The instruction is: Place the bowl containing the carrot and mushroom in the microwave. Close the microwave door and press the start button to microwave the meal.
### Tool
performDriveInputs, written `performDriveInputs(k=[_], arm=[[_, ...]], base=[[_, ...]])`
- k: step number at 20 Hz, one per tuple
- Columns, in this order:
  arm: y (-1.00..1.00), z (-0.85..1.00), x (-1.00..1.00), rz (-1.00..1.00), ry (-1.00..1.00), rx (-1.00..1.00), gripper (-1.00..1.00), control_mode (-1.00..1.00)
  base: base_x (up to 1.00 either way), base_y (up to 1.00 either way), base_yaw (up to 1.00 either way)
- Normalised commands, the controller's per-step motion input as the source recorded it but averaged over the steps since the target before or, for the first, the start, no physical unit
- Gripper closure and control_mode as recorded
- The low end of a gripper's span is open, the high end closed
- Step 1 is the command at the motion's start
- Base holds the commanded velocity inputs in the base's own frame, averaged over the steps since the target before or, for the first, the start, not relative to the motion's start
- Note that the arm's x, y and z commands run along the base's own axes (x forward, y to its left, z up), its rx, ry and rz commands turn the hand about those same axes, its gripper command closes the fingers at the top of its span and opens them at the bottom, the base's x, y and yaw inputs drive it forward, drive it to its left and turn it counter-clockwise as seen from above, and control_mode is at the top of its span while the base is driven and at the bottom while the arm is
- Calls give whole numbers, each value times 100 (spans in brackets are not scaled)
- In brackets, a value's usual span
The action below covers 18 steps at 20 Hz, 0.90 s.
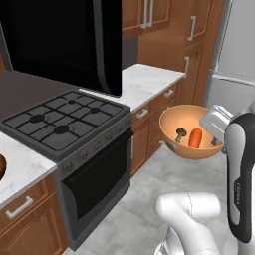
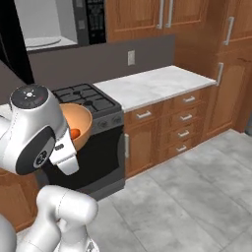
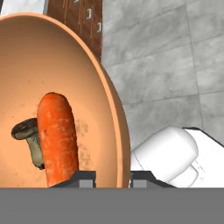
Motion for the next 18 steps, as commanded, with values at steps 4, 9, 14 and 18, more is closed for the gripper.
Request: performDriveInputs(k=[4, 9, 14, 18], arm=[[0, 0, 0, 0, 0, 0, 100, 100], [0, 0, 0, 0, 0, 0, 100, 100], [0, 0, 0, 0, 0, 0, 100, 100], [0, 0, 0, 0, 0, 0, 100, 100]], base=[[24, -68, 25], [42, -55, 54], [41, -56, 58], [34, -60, 57]])
